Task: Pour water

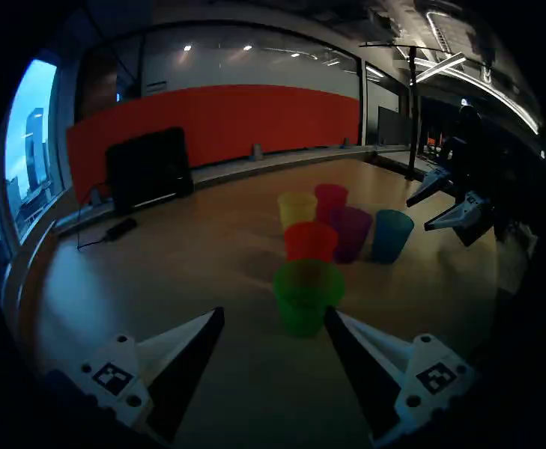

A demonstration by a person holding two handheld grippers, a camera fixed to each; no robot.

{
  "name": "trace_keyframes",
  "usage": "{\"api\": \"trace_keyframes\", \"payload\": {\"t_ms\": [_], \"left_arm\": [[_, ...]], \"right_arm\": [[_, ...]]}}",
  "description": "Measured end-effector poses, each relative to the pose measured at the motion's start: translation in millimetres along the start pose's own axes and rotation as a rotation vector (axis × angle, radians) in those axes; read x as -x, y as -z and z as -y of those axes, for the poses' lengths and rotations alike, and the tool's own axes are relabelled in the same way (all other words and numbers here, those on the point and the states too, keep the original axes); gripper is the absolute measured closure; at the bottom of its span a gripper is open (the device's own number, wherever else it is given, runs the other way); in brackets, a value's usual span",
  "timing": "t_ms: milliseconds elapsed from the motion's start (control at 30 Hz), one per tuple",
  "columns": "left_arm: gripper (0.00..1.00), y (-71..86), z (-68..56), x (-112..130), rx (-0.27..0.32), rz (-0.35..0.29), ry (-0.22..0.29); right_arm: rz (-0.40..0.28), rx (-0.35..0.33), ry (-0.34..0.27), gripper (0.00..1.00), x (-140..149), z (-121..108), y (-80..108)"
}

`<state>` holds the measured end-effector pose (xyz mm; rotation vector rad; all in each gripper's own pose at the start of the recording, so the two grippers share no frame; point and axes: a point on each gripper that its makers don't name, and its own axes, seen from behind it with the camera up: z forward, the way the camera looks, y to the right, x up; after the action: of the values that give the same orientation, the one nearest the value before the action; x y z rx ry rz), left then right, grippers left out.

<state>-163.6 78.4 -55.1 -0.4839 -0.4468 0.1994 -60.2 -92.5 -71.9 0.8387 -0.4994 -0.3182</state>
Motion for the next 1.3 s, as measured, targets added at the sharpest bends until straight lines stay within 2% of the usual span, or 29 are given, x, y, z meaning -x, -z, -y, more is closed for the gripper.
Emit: {"api": "trace_keyframes", "payload": {"t_ms": [200, 600, 967, 1300], "left_arm": [[0.01, 12.6, 19.3, -3.9, -0.107, -0.038, -0.005], [0.01, 42.1, 41.9, -47.4, -0.27, -0.23, 0.005], [0.01, 51.2, 45.6, -73.7, -0.352, -0.362, 0.089], [0.01, 61.5, 48.2, -96.2, -0.415, -0.45, 0.112]], "right_arm": [[-0.033, 0.075, -0.029, 0.0, -1.1, -13.1, 20.7], [-0.209, 0.306, -0.067, 0.0, -42.3, -45.2, 55.0], [-0.368, 0.545, -0.095, 0.0, -82.9, -78.5, 75.8], [-0.511, 0.773, -0.19, 0.0, -105.5, -110.0, 108.1]]}}
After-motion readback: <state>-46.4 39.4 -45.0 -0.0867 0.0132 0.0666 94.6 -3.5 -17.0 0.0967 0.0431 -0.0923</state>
